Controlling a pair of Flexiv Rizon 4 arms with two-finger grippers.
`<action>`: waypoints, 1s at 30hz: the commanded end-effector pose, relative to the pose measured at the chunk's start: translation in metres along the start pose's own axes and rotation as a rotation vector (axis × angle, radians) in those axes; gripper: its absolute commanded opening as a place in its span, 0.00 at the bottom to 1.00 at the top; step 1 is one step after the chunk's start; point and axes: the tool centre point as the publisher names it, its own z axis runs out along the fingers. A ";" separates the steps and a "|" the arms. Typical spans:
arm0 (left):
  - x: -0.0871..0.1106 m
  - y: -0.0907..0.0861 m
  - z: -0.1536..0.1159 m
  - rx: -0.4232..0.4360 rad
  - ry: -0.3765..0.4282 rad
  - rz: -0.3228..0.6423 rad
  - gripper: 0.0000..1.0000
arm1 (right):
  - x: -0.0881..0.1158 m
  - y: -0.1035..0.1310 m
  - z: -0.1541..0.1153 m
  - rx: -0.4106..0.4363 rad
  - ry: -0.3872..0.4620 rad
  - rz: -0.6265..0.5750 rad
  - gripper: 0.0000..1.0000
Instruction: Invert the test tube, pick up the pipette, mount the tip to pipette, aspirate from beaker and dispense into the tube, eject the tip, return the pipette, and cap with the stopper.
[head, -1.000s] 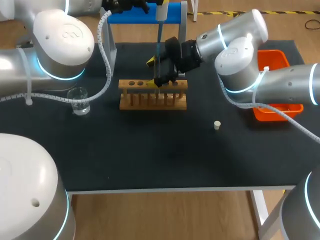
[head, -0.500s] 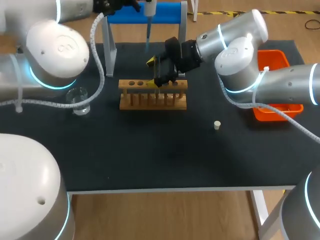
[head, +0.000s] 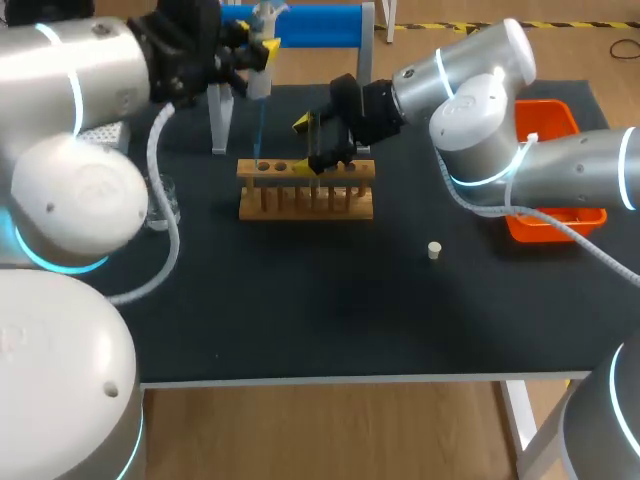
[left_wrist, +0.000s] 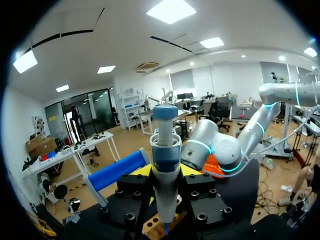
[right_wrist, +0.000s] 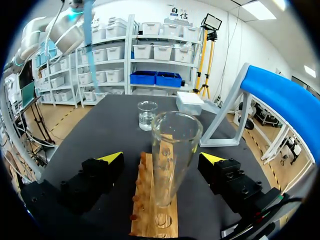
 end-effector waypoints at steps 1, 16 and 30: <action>0.011 0.015 -0.033 0.028 0.005 -0.002 0.00 | -0.001 0.000 -0.001 0.002 0.004 0.001 1.00; 0.058 0.040 -0.012 0.076 0.118 0.015 0.00 | -0.001 0.000 -0.001 0.002 0.004 0.001 1.00; 0.079 0.046 0.010 0.099 0.224 0.028 0.00 | -0.001 0.000 -0.001 0.002 0.004 0.001 1.00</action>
